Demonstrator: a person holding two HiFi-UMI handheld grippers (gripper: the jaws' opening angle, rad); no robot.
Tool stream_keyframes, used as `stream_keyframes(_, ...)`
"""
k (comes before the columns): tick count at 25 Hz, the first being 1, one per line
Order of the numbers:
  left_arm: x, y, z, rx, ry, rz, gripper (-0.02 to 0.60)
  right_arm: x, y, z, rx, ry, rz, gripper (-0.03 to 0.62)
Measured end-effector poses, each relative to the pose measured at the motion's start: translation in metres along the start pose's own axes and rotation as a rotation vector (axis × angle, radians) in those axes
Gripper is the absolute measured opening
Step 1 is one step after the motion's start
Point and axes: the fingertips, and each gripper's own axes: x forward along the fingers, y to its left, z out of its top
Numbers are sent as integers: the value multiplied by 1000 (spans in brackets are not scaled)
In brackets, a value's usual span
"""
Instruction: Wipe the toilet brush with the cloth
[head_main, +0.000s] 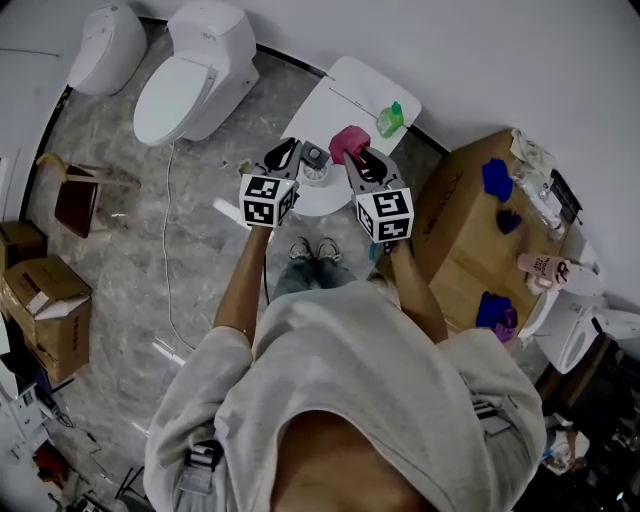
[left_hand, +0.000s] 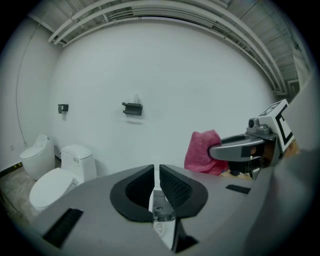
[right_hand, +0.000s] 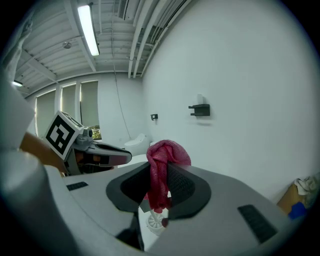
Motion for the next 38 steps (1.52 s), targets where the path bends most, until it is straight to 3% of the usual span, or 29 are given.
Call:
stream_keyframes(12, 30, -15, -32, 94, 102, -73, 21, -2, -2, -37, 68, 62, -46, 101)
stream_keyframes(18, 38, -23, -51, 89, 144, -113, 18, 3, 2, -56, 97, 90, -46, 101)
stream_keyframes(27, 40, -27, -53, 65, 119, -134, 18, 14, 15, -73, 134, 113, -40, 101)
stream_keyframes(33, 39, -19, -51, 44, 114, -131, 18, 11, 9, -85, 178, 109, -141, 101)
stream_keyframes(38, 40, -22, -50, 43, 110, -140, 18, 25, 30, -100, 160, 167, -44, 100)
